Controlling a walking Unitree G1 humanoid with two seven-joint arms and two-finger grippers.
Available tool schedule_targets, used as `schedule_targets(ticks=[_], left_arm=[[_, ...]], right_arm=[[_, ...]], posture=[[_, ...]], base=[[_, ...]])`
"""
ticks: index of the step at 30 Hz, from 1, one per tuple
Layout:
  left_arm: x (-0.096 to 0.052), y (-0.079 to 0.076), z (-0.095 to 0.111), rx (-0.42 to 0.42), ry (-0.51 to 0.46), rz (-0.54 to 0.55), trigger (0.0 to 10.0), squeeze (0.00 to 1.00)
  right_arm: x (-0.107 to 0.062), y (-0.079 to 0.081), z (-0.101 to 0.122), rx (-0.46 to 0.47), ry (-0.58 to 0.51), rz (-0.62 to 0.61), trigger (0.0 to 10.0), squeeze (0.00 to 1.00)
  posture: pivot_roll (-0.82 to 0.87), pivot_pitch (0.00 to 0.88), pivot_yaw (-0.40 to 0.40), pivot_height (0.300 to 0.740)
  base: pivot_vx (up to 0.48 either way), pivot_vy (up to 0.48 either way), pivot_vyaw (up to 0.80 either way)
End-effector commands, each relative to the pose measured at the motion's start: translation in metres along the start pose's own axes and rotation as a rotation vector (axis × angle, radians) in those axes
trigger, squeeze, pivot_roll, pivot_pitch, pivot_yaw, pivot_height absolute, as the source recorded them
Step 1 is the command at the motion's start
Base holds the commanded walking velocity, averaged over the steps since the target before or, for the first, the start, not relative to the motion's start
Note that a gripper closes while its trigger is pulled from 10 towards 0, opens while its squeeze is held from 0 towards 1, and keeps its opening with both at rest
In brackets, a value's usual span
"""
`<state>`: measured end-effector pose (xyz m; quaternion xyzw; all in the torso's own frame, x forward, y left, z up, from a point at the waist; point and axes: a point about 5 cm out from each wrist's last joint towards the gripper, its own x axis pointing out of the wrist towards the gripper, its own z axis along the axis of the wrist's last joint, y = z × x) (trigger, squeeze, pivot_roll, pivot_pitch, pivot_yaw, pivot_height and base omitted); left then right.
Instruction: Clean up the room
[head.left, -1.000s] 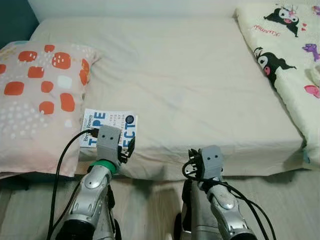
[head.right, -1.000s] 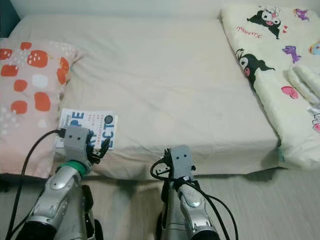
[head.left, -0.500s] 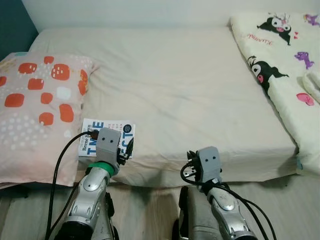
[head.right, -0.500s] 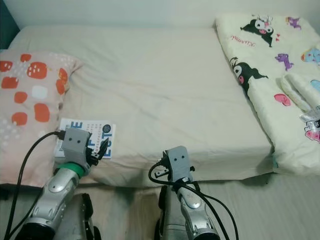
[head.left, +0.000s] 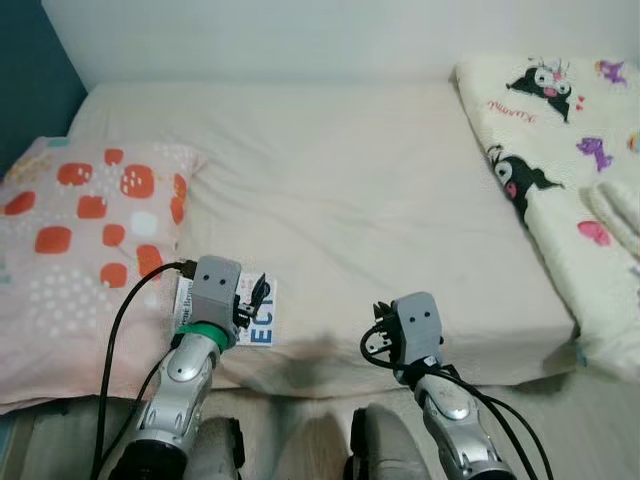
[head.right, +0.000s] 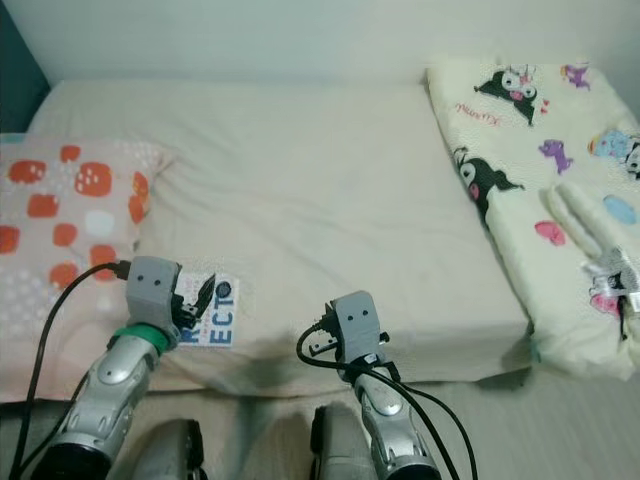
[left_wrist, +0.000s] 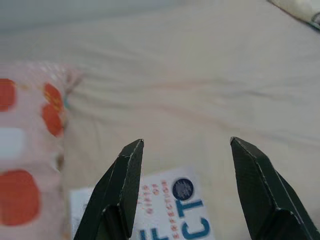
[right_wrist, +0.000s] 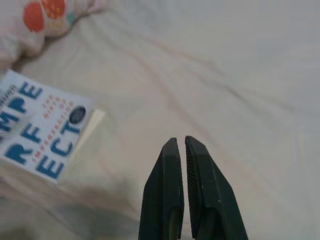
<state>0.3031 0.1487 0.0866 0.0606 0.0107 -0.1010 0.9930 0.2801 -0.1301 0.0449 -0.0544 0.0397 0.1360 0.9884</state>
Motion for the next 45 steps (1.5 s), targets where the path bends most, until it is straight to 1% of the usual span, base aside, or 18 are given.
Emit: schedule_targets(ticks=[1,3,4,10,15,18,23,30,31,32,33,34,35,38,41,42,43,45], left_arm=[[-0.004,0.000,-0.011,0.004,0.043,0.011,10.0,0.00],[-0.004,0.000,-0.011,0.004,0.043,0.011,10.0,0.00],[-0.005,0.003,-0.012,0.011,0.048,0.019,10.0,0.00],[-0.005,0.004,-0.012,0.011,0.042,0.018,10.0,0.00],[-0.006,0.004,-0.013,0.028,0.049,0.017,10.0,0.00],[-0.006,0.004,-0.013,0.028,0.049,0.017,10.0,0.00],[-0.008,0.005,-0.020,0.035,0.075,0.027,10.0,0.00],[-0.007,0.005,-0.021,0.034,0.078,0.025,10.0,0.00],[-0.007,0.004,-0.023,0.031,0.090,0.024,10.0,0.00],[-0.008,0.003,-0.030,0.024,0.118,0.025,10.0,0.00],[-0.008,0.003,-0.030,0.024,0.118,0.025,10.0,0.00],[-0.012,0.002,-0.054,-0.011,0.227,0.045,10.0,0.00],[-0.012,0.002,-0.054,-0.011,0.227,0.045,10.0,0.00],[-0.018,0.001,-0.077,-0.026,0.338,0.081,10.0,0.00],[-0.020,0.001,-0.081,0.000,0.361,0.063,10.0,0.00],[-0.021,0.000,-0.083,0.028,0.374,0.041,10.0,0.00],[-0.021,0.000,-0.083,0.028,0.374,0.041,10.0,0.00],[-0.022,-0.002,-0.083,0.064,0.363,0.001,10.0,0.00]], right_arm=[[-0.004,0.000,-0.006,0.006,0.032,0.003,10.0,0.00],[-0.004,0.000,-0.006,0.006,0.032,0.003,10.0,0.00],[-0.004,0.001,-0.006,0.005,0.033,0.010,10.0,0.00],[-0.003,0.002,-0.005,0.003,0.032,0.018,10.0,0.00],[-0.002,0.004,-0.004,-0.001,0.031,0.026,10.0,0.00],[-0.002,0.004,-0.004,-0.001,0.031,0.026,10.0,0.00],[-0.004,0.005,-0.006,-0.002,0.041,0.028,10.0,0.00],[-0.002,0.006,-0.009,0.010,0.058,0.022,10.0,0.00],[-0.002,0.005,-0.013,0.027,0.080,0.017,10.0,0.00],[-0.003,0.005,-0.022,0.053,0.127,0.015,10.0,0.00],[-0.003,0.005,-0.022,0.053,0.127,0.015,10.0,0.00],[-0.006,0.003,-0.039,0.079,0.214,-0.003,10.0,0.00],[-0.006,0.003,-0.039,0.079,0.214,-0.003,10.0,0.00],[-0.010,0.000,-0.052,0.077,0.286,-0.039,10.0,0.00],[-0.011,0.000,-0.055,0.082,0.305,-0.041,10.0,0.00],[-0.013,-0.001,-0.058,0.073,0.319,-0.044,10.0,0.00],[-0.013,-0.001,-0.058,0.073,0.319,-0.044,10.0,0.00],[-0.016,-0.004,-0.063,0.060,0.341,-0.059,10.0,0.00]], posture=[[-0.01,0.088,-0.031,0.692],[-0.01,0.088,-0.031,0.692],[-0.01,0.089,-0.032,0.702],[-0.01,0.085,-0.032,0.717],[-0.01,0.083,-0.030,0.740],[-0.01,0.083,-0.030,0.740],[-0.01,0.083,-0.027,0.740],[-0.01,0.082,-0.025,0.740],[-0.01,0.079,-0.023,0.740],[0.00,0.076,-0.023,0.740],[0.00,0.076,-0.023,0.740],[0.00,0.070,-0.023,0.740],[0.00,0.070,-0.023,0.740],[0.00,0.065,-0.019,0.740],[0.00,0.060,-0.014,0.740],[0.00,0.056,-0.011,0.740],[0.00,0.056,-0.011,0.740],[0.00,0.048,-0.008,0.740]], base=[[0.000,0.000,0.00],[0.000,0.000,0.00],[0.000,0.000,0.00],[0.000,0.000,0.00],[0.000,0.000,0.00],[0.000,0.000,0.00],[0.000,0.000,0.00],[0.000,0.000,0.00],[0.000,0.000,0.00],[0.000,0.000,0.00],[0.000,0.000,0.00],[0.000,0.000,0.00],[0.000,0.000,0.00],[0.000,0.000,0.00],[0.000,0.000,0.00],[0.000,0.000,0.00],[0.000,0.000,0.00],[0.000,0.000,0.00]])
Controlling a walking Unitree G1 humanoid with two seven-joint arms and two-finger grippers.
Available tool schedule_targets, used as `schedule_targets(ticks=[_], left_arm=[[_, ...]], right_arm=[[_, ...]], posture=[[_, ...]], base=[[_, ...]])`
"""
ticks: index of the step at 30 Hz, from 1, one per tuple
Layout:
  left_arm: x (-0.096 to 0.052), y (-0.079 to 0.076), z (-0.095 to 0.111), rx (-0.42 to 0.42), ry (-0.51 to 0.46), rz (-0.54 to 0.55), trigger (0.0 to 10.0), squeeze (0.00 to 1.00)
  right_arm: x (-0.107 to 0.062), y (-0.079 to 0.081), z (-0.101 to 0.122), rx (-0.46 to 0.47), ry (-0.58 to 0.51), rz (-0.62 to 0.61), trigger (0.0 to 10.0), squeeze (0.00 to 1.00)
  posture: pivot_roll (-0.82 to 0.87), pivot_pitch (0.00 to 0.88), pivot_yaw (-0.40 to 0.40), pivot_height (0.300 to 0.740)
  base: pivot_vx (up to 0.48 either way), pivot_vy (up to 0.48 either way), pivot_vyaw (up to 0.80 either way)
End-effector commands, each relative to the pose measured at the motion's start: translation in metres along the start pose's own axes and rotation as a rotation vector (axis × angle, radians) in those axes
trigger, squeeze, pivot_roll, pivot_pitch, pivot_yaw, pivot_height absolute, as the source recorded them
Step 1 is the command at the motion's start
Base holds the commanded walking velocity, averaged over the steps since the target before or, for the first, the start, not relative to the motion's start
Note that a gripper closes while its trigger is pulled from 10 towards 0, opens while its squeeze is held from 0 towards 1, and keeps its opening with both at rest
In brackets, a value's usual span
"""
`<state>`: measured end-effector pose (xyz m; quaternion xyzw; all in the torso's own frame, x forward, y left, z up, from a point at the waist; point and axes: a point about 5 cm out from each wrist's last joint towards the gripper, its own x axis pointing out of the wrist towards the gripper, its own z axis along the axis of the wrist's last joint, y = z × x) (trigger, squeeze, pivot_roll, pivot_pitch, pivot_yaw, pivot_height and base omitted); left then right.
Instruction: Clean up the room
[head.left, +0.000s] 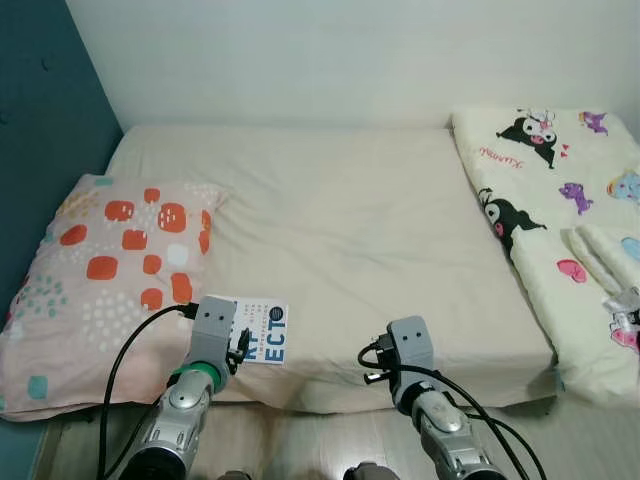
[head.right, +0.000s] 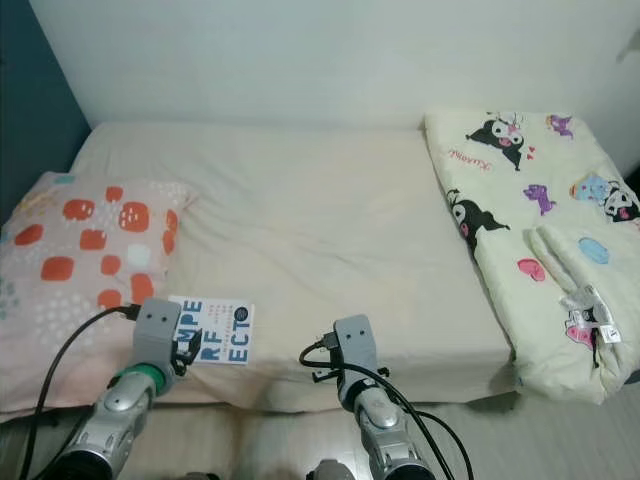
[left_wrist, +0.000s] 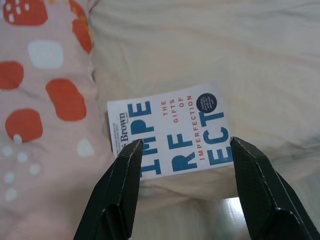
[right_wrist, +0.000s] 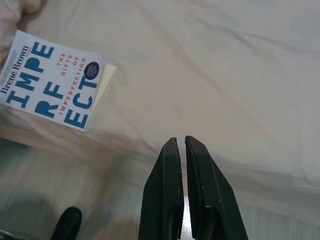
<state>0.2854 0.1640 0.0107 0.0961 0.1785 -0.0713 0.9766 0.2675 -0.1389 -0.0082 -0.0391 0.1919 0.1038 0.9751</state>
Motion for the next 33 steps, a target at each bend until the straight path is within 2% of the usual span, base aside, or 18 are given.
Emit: schedule_targets(ticks=[1,8,12,16,23,25,33], left_arm=[[-0.003,-0.005,-0.006,0.045,0.008,-0.036,10.0,0.00],[-0.006,-0.007,-0.018,0.036,0.031,-0.045,10.0,0.00],[-0.006,-0.006,-0.018,0.027,0.021,-0.027,10.0,0.00],[-0.005,-0.005,-0.013,0.033,-0.019,-0.003,10.0,0.00],[-0.005,-0.005,-0.011,0.015,-0.032,-0.013,10.0,0.00],[-0.004,-0.004,-0.009,0.035,-0.055,-0.007,10.0,0.00],[-0.004,-0.004,-0.009,0.020,-0.056,-0.001,10.0,0.00]], right_arm=[[-0.005,-0.006,-0.011,-0.020,0.047,-0.029,10.0,0.00],[-0.009,-0.015,-0.023,-0.044,0.093,-0.091,10.0,0.00],[-0.010,-0.013,-0.025,-0.027,0.089,-0.083,10.0,0.00],[-0.010,-0.010,-0.025,-0.018,0.077,-0.071,10.0,0.00],[-0.009,-0.009,-0.024,-0.025,0.076,-0.075,10.0,0.00],[-0.008,-0.010,-0.024,-0.027,0.073,-0.078,10.0,0.00],[-0.008,-0.010,-0.023,-0.024,0.064,-0.081,10.0,0.00]], posture=[[0.00,0.048,-0.008,0.740],[0.00,0.039,-0.012,0.740],[0.00,0.036,-0.013,0.740],[0.00,0.028,-0.012,0.740],[0.00,0.030,-0.012,0.740],[0.00,0.039,-0.013,0.740],[0.00,0.048,-0.010,0.740]], base=[[0.000,0.000,0.00],[0.000,0.000,0.00],[0.000,0.000,0.00],[0.000,0.000,-0.80],[0.000,0.000,-0.80],[0.000,0.000,-0.80],[0.000,0.000,-0.80]])
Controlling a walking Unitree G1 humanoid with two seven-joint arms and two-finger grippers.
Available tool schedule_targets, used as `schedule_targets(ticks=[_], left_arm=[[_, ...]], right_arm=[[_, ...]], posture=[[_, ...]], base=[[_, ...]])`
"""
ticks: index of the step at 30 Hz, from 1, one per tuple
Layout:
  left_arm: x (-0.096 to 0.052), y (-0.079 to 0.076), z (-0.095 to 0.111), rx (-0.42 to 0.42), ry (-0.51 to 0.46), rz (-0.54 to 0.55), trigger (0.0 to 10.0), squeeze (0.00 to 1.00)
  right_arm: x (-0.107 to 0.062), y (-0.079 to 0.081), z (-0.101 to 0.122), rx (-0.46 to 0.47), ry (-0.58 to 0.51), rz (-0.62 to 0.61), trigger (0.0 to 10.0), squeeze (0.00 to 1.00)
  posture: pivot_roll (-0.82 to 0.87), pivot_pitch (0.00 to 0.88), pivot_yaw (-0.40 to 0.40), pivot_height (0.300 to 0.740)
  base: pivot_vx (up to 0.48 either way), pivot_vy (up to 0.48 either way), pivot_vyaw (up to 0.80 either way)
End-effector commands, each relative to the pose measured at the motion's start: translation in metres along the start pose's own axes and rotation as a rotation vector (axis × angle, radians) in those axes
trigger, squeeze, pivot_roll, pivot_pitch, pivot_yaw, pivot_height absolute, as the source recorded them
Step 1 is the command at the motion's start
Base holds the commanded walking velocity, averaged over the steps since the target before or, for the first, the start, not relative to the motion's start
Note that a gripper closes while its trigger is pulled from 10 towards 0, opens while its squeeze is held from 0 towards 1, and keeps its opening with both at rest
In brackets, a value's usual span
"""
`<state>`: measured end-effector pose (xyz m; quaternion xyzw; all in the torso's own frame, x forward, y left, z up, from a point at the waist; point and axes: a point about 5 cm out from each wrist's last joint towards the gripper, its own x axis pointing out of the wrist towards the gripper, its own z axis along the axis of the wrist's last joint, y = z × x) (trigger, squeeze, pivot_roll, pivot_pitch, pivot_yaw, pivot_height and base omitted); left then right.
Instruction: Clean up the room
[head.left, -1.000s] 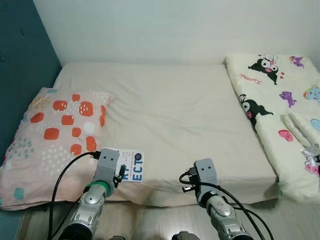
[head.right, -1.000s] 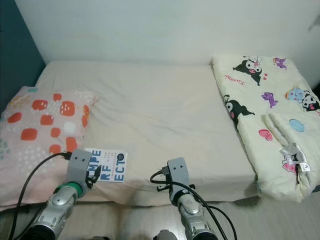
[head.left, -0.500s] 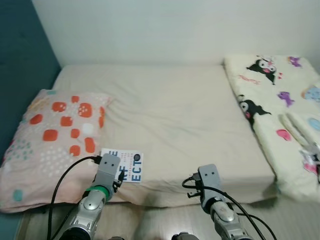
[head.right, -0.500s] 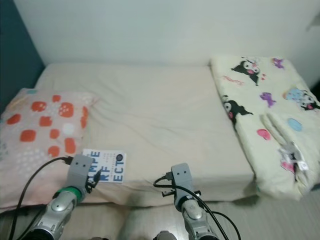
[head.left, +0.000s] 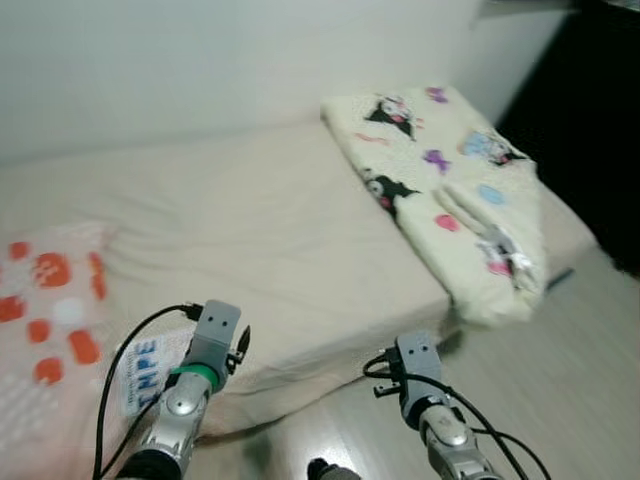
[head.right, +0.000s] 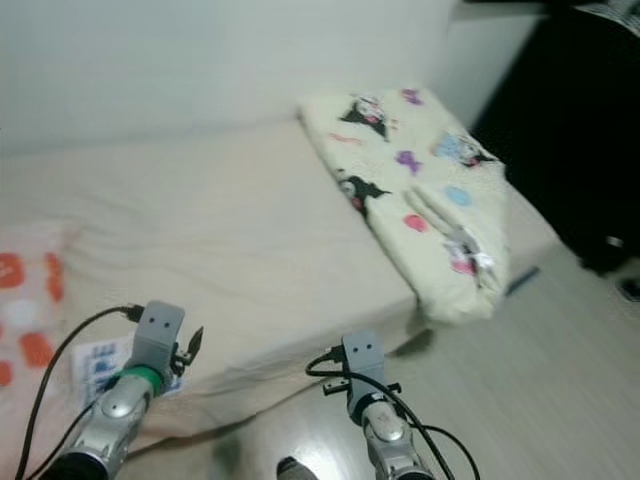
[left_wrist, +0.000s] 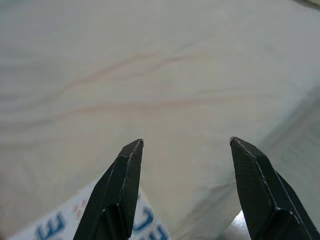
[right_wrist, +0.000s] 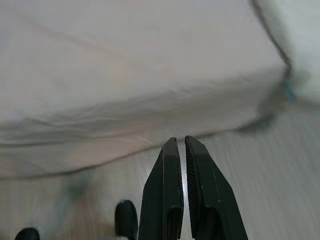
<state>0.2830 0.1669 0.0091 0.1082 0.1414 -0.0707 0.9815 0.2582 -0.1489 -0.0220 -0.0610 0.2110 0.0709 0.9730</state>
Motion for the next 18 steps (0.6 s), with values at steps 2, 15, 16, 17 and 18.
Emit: schedule_targets(ticks=[2,15,16,17,18], left_arm=[[-0.0031,-0.0066,-0.0062,-0.009,0.015,-0.014,10.0,0.00],[-0.0034,-0.0062,-0.0045,-0.013,-0.008,-0.015,10.0,0.00],[-0.0034,-0.0062,-0.0045,-0.013,-0.008,-0.015,10.0,0.00],[-0.0033,-0.0064,-0.0042,-0.018,-0.011,-0.011,10.0,0.00],[-0.0033,-0.0064,-0.0042,-0.018,-0.011,-0.011,10.0,0.00]], right_arm=[[-0.0023,-0.0021,-0.0051,0.004,0.015,-0.011,10.0,0.00],[0.0000,0.0010,0.0013,0.009,-0.020,0.002,10.0,0.00],[0.0000,0.0010,0.0013,0.009,-0.020,0.002,10.0,0.00],[0.0000,0.0000,0.0013,0.007,-0.019,0.000,10.0,0.00],[0.0000,0.0000,0.0013,0.007,-0.019,0.000,10.0,0.00]], posture=[[0.00,0.054,-0.011,0.740],[0.00,0.069,-0.012,0.740],[0.00,0.069,-0.012,0.740],[0.00,0.072,-0.010,0.740],[0.00,0.072,-0.010,0.740]], base=[[0.000,0.000,-0.80],[0.000,0.000,-0.80],[0.000,0.000,-0.80],[0.000,0.000,-0.80],[0.000,0.000,-0.80]])
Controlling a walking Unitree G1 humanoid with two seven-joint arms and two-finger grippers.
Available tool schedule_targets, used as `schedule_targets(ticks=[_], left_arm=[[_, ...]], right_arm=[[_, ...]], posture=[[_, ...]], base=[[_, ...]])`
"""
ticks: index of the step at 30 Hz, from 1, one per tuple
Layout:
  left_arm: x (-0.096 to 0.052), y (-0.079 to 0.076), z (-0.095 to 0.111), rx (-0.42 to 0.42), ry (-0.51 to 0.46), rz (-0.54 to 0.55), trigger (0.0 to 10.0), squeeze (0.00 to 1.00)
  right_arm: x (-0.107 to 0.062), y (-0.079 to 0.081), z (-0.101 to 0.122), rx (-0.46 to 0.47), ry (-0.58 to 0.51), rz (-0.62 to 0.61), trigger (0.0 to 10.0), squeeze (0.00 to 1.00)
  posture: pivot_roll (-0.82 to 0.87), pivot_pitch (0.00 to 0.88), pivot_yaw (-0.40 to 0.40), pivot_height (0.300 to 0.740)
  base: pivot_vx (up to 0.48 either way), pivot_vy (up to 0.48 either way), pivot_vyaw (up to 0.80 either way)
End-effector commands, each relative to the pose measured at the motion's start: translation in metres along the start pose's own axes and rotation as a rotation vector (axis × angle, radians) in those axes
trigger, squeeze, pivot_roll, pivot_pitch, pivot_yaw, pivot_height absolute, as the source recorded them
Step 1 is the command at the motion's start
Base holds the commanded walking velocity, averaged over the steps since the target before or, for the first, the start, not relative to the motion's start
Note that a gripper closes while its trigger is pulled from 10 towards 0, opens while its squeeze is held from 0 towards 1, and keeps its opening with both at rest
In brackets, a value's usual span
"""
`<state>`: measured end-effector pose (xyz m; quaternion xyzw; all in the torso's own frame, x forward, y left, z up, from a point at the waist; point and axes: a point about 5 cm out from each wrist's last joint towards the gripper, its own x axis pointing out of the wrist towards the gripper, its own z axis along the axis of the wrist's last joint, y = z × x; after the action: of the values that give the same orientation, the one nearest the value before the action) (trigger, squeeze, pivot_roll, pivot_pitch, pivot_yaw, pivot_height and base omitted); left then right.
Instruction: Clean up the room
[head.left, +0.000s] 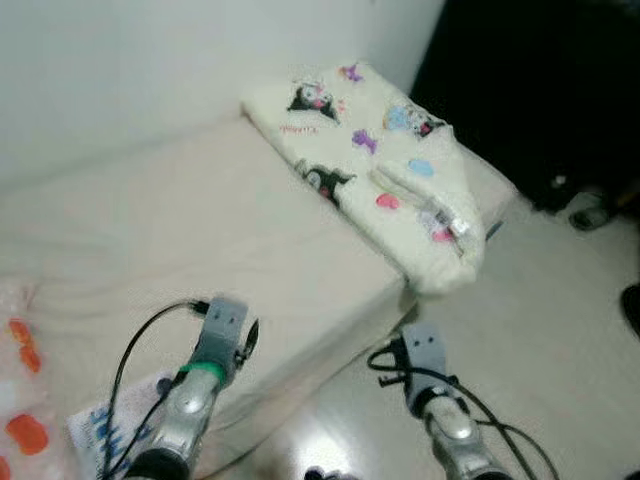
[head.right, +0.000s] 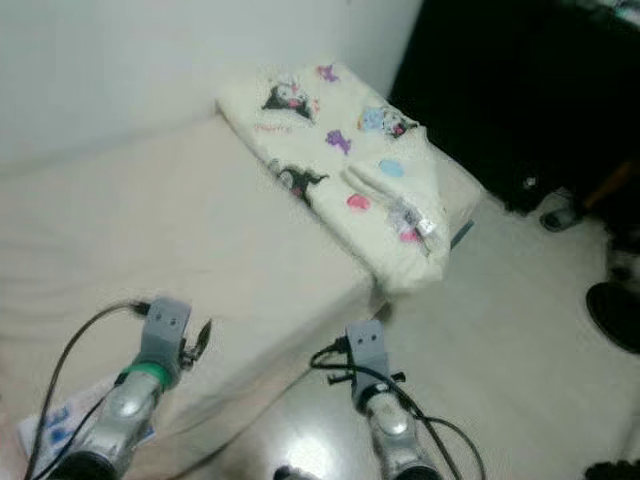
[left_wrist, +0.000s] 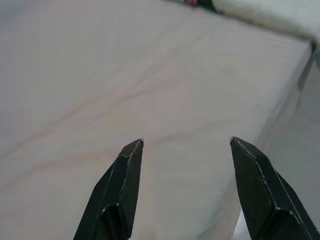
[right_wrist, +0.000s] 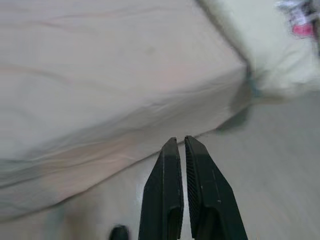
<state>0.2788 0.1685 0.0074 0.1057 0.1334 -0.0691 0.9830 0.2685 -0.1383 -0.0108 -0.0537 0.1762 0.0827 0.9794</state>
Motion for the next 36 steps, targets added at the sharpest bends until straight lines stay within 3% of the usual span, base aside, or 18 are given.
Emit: schedule_targets(ticks=[1,5,13,20,31,36], left_arm=[[0.000,-0.007,-0.001,-0.019,0.008,-0.012,10.0,0.00],[0.001,-0.007,-0.002,-0.043,0.024,-0.006,10.0,0.00],[0.002,-0.008,0.001,0.012,-0.002,-0.018,10.0,0.00],[0.006,-0.008,0.006,-0.044,-0.018,0.057,10.0,0.00],[0.008,-0.017,0.006,-0.088,0.019,-0.058,10.0,0.00],[0.009,-0.016,0.005,-0.111,0.028,-0.053,10.0,0.00]], right_arm=[[-0.007,-0.008,-0.014,-0.006,0.052,-0.023,10.0,0.00],[-0.008,-0.009,-0.014,-0.012,0.052,-0.026,10.0,0.00],[-0.008,-0.010,-0.015,-0.039,0.047,-0.031,10.0,0.00],[-0.007,-0.010,-0.014,-0.045,0.050,-0.041,10.0,0.00],[-0.006,-0.009,-0.012,-0.038,0.044,-0.058,10.0,0.00],[-0.005,-0.007,-0.012,-0.029,0.042,-0.064,10.0,0.00]], posture=[[0.00,0.072,-0.010,0.740],[0.00,0.072,-0.008,0.740],[-0.01,0.072,-0.009,0.740],[-0.01,0.070,-0.008,0.740],[0.01,0.064,0.011,0.740],[0.01,0.062,0.025,0.740]], base=[[0.000,0.000,-0.80],[0.000,0.000,-0.80],[0.000,0.000,-0.80],[0.000,0.000,-0.80],[0.000,0.000,-0.80],[0.000,0.000,-0.80]])
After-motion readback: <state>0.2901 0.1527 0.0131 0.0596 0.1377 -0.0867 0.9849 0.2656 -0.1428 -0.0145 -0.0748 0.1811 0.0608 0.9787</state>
